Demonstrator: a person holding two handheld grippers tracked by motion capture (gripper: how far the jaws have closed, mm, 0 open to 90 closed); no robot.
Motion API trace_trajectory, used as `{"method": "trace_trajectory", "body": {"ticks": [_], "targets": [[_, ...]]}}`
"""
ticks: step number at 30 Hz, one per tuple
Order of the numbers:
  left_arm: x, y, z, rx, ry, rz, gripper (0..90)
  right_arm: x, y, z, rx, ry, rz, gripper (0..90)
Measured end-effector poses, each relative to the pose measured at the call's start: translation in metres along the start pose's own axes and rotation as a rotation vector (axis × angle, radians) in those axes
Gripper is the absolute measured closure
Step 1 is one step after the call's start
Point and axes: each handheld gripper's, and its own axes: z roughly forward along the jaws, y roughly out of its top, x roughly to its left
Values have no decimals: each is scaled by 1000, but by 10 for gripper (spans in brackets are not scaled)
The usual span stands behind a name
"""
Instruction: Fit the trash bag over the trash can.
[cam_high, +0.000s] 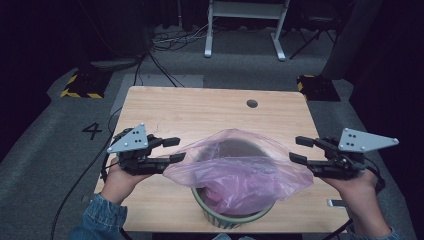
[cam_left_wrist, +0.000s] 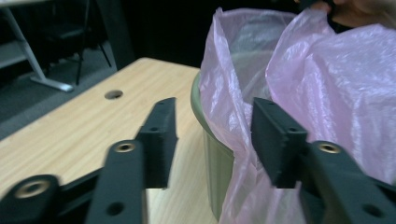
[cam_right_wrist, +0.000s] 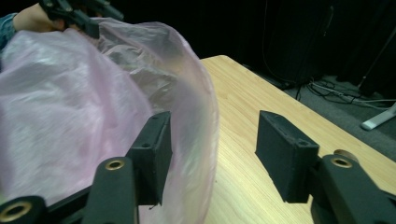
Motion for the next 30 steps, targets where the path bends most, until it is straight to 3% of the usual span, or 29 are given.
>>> {"method": "trace_trajectory", "body": {"ticks": [3,6,11,14,16,22,30], "targets": [[0,2,3,32,19,3,736,-9,1,12,15,-15,16,464],[-1,3,5,36,31,7,815,-16,0,20,7,-2,51,455],[-1,3,6,22,55,29,849,-15,-7,31,56,50,59,485],[2,2,8,17,63,22,859,-14,-12,36,104,71,61,654],[5,1,10,13,68,14,873,-13,-13,37,125,68,48,750],[13,-1,18,10,92,-8,889,-17,-13,43,118,41,53,863],[27,-11,30,69,122,-65,893,-28,-20,58,139,-3,69,900]]}}
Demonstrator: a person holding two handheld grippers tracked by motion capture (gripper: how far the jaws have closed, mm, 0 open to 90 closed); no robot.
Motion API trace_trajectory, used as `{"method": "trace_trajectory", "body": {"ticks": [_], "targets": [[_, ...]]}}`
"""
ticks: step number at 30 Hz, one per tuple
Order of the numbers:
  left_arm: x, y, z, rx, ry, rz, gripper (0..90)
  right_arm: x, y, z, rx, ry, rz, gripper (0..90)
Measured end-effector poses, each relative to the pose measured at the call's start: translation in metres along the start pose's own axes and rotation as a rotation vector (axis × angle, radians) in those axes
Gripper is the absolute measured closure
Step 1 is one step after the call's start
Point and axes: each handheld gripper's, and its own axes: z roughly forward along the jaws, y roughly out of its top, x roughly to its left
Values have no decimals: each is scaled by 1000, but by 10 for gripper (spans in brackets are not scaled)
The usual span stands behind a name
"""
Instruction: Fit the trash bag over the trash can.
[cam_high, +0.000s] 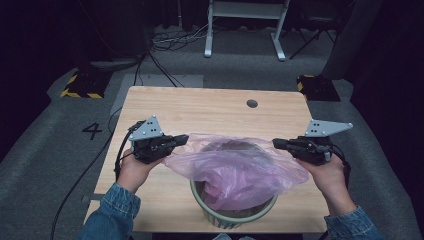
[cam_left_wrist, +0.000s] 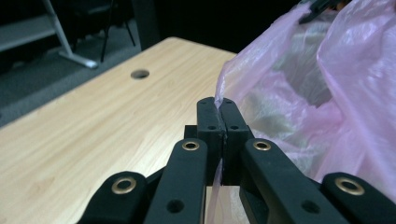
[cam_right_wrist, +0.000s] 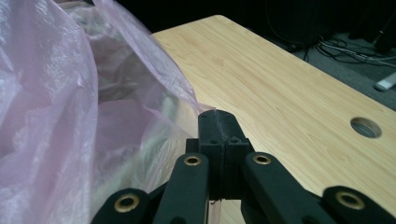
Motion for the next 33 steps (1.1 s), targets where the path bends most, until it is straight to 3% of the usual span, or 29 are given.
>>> {"method": "trace_trajectory", "body": {"ticks": [3,5,11,15,19,22,29,33], "targets": [[6,-8,2,21,-7,-25,893,-7,-9,3,13,-12,32,900],[6,-11,6,44,-8,-25,893,-9,-15,8,22,6,53,900],[8,-18,16,66,-10,-48,894,-6,-23,22,57,-20,34,900],[12,-22,21,95,8,-56,894,-11,-27,24,78,-79,19,900],[4,-33,24,122,-19,-37,896,-10,-42,25,94,-45,33,900],[-1,-45,24,127,-48,-49,894,-4,-55,21,83,-11,45,900],[-7,-60,25,128,-92,-80,894,6,-71,22,78,21,55,900],[-8,-67,25,135,-93,-88,893,9,-82,26,97,41,65,900]]}}
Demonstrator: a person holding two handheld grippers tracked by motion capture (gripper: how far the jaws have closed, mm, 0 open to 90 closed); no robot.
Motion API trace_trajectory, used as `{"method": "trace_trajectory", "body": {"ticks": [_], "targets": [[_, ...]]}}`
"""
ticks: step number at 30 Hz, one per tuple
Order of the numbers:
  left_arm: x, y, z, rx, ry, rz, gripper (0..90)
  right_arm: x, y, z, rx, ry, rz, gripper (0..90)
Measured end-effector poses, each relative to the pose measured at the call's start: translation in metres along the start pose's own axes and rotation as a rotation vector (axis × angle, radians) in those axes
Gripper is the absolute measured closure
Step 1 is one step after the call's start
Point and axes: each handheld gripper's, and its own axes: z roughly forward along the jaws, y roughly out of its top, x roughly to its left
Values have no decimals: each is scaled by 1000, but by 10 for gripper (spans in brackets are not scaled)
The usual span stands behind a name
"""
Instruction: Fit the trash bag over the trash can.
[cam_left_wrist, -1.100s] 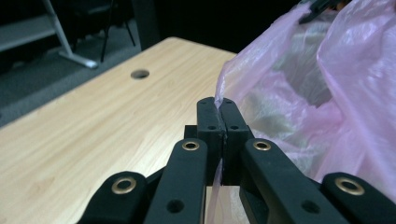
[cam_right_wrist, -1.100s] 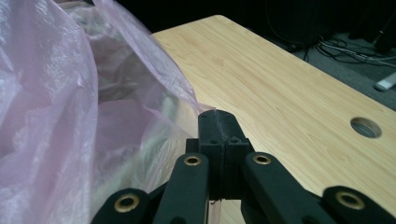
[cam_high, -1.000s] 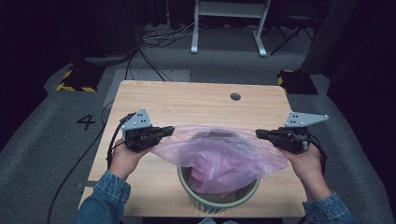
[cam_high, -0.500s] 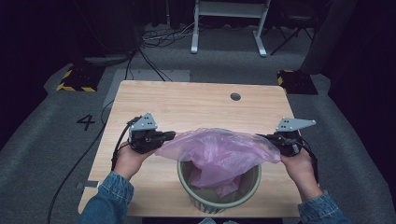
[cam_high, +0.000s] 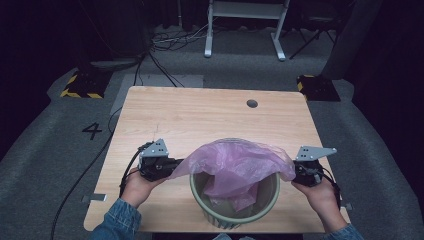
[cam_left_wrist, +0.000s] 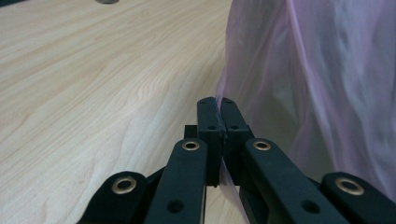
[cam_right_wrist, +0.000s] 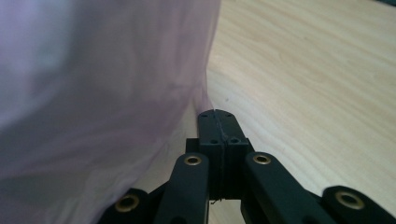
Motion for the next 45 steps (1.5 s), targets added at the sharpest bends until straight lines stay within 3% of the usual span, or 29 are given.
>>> {"method": "trace_trajectory", "body": {"ticks": [6,7,8,9,12,14,19,23,28,31,33,36,39,43,45], "targets": [[0,-6,-1,6,-1,-5,879,-1,-10,3,15,12,24,896],[1,-6,-4,-9,16,-16,826,-2,-10,2,18,0,24,848],[3,-6,-7,-21,8,-28,725,-3,-10,-1,12,-22,23,739],[5,-6,-10,-32,-1,-41,660,-5,-10,-3,-2,-33,31,689],[9,-5,-26,-101,13,-69,529,-11,-11,-15,-35,-60,53,595],[10,-5,-37,-151,30,-62,479,-15,-9,-24,-62,-90,57,563],[7,-4,-57,-197,64,-36,443,-17,-3,-48,-105,-139,43,540],[10,0,-65,-216,59,-33,434,-18,5,-65,-148,-161,37,527],[11,9,-55,-183,51,-25,433,-13,31,-74,-200,-137,-9,474],[11,12,-50,-155,114,-28,428,-7,45,-68,-172,-138,-50,468],[11,14,-49,-148,122,-27,430,-5,51,-64,-161,-138,-61,465],[10,16,-54,-161,138,-23,432,-4,60,-66,-190,-115,-64,451],[5,18,-65,-190,140,-10,432,0,68,-66,-222,-63,-65,423],[-9,19,-81,-232,125,5,425,6,77,-56,-198,-20,-98,407],[-18,18,-86,-238,109,11,415,8,78,-50,-172,1,-99,455]]}}
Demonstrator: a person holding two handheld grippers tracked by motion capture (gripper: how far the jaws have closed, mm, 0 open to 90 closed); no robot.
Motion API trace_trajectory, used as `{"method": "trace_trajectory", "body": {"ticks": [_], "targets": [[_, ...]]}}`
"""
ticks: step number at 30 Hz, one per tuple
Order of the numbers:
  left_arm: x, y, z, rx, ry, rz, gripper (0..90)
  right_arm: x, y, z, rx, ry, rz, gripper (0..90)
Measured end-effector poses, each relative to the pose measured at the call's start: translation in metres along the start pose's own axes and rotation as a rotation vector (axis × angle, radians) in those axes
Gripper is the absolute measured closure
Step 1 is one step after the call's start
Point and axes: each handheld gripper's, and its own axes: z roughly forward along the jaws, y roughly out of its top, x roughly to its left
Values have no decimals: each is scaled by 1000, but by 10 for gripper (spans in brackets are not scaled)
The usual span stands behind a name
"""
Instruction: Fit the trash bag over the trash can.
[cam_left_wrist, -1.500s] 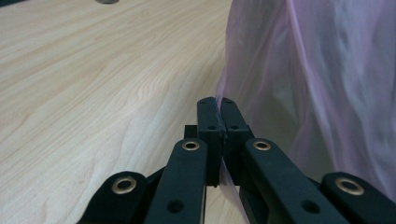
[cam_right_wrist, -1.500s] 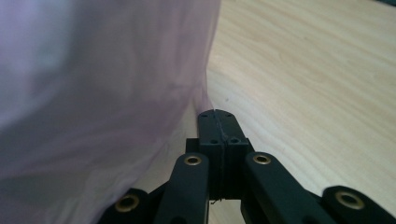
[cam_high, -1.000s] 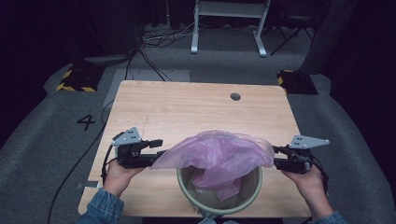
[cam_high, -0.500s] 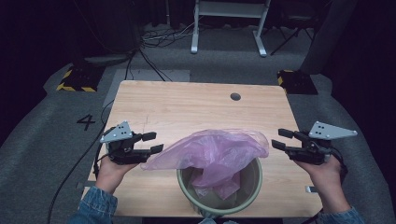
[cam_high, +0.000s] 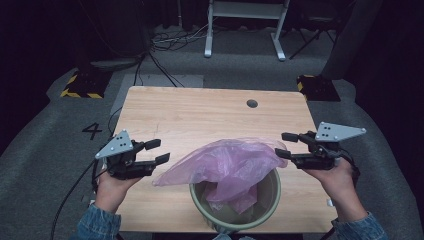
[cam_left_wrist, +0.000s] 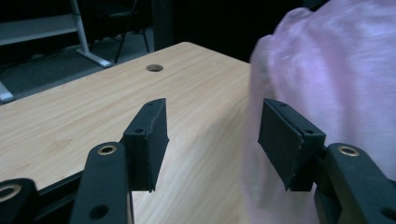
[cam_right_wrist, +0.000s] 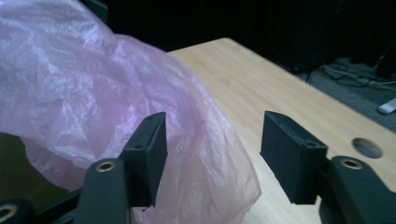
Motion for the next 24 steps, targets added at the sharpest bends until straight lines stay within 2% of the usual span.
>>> {"method": "trace_trajectory", "body": {"ticks": [4,7,10,12,15,19,21,24], "targets": [[-16,-1,-4,-2,-71,17,384,4,-5,10,45,59,11,573],[-22,-3,2,21,-136,17,373,7,-7,10,66,81,13,713],[-22,-5,13,63,-169,-4,379,11,-6,8,81,76,-15,825],[-23,-6,19,90,-214,-27,420,14,-5,6,89,64,-34,885],[-28,-6,20,89,-251,-26,427,19,-3,0,88,57,-49,900],[-33,-2,7,49,-250,-19,398,26,-4,-12,74,50,-65,900],[-37,-1,3,32,-237,3,384,30,-4,-17,69,48,-69,900],[-43,-2,5,42,-252,18,378,37,-6,-25,61,47,-78,900]]}}
